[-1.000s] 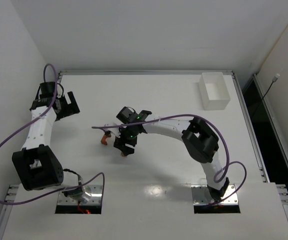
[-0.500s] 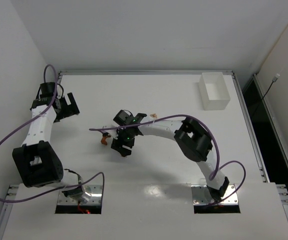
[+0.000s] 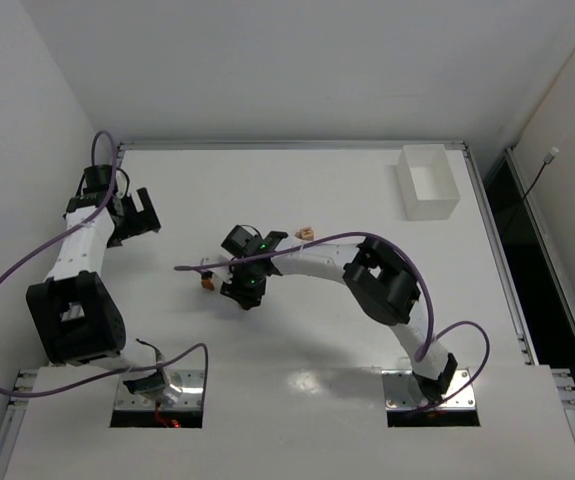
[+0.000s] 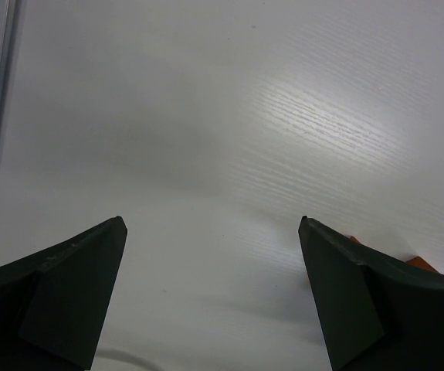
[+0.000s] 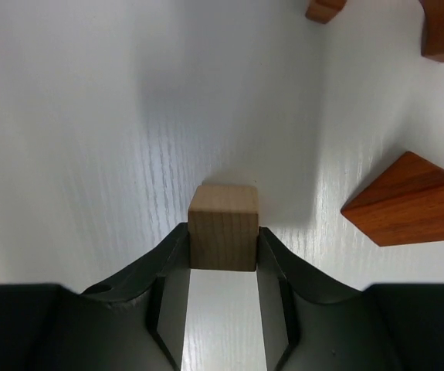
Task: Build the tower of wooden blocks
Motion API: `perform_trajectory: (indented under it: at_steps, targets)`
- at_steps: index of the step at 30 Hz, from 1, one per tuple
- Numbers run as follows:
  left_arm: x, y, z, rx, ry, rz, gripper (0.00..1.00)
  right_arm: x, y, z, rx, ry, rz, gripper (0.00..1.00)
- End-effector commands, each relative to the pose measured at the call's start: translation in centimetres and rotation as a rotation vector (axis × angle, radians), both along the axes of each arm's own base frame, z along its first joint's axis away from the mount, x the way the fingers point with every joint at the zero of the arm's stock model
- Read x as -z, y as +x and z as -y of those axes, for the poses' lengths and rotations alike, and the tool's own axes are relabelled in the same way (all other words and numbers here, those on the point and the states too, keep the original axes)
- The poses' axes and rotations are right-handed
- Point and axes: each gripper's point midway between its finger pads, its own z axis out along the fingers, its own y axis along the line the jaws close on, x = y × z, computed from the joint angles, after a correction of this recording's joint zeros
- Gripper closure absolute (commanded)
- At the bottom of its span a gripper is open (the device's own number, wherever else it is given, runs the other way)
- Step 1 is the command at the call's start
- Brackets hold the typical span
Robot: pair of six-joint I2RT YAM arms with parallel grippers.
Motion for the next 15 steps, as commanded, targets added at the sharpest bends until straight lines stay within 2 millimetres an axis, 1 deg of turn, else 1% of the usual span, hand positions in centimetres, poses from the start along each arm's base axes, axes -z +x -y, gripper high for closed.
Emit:
perform_trajectory:
  at_steps: [1, 2, 3, 4, 5, 6, 7, 8, 9, 10, 11, 12, 13, 14, 15]
  targets:
    - [-1.2, 1.2, -0.5, 0.000, 0.003, 0.045, 0.07, -0.3, -0.3, -0.6, -0.035, 0.005, 0.058, 1.00]
    - [-1.2, 1.2, -0.5, 0.000, 0.003, 0.045, 0.07, -0.5, -0.9, -0.6, -0.045, 0.001, 0.068, 1.00]
    - [-1.2, 1.3, -0.3, 0.007, -0.007, 0.048, 0.07, -0.1, -0.9, -0.3, -0.041, -0.014, 0.072, 1.00]
    - [-1.7, 1.4, -0.4, 0.007, -0.001, 0.069, 0.07, -0.4, -1.5, -0.2, -0.050, -0.013, 0.072, 1.00]
    - [-2.0, 1.4, -0.3, 0.000, -0.003, 0.079, 0.07, -1.6, -0.8, -0.1, -0.033, -0.003, 0.117, 1.00]
    - [-3.0, 1.6, -0.4, 0.000, 0.008, 0.116, 0.07, -2.0, -0.3, 0.7, 0.010, -0.011, 0.123, 1.00]
    - [-3.3, 1.7, -0.4, 0.000, 0.014, 0.136, 0.07, -3.3, 0.3, 0.4, 0.043, 0.013, 0.151, 1.00]
    - [-3.6, 1.7, -0.1, 0.007, 0.029, 0.149, 0.07, -4.3, 1.8, 1.3, 0.111, 0.009, 0.196, 1.00]
    - [-3.6, 1.6, 0.2, 0.012, 0.038, 0.155, 0.07, -7.5, 3.4, 1.9, 0.213, 0.057, 0.224, 1.00]
    - [-4.2, 1.6, -0.2, -0.005, 0.085, 0.168, 0.06, -9.0, 4.4, 2.7, 0.282, 0.071, 0.245, 1.00]
    - [-4.1, 1.6, 0.7, 0.000, 0.088, 0.167, 0.06, -10.8, 5.9, 3.8, 0.374, 0.081, 0.295, 1.00]
    - [-4.1, 1.6, 1.1, -0.012, 0.082, 0.170, 0.06, -11.8, 6.6, 5.0, 0.456, 0.092, 0.309, 1.00]
    - [-3.8, 1.4, 0.8, -0.046, 0.103, 0.159, 0.06, -14.6, 7.7, 6.6, 0.617, 0.156, 0.297, 1.00]
    - [-3.4, 1.4, 1.6, -0.046, 0.104, 0.151, 0.06, -15.2, 8.2, 8.1, 0.712, 0.155, 0.295, 1.00]
    - [-3.4, 1.5, 1.9, -0.071, 0.093, 0.158, 0.06, -15.2, 8.4, 9.3, 0.789, 0.158, 0.272, 1.00]
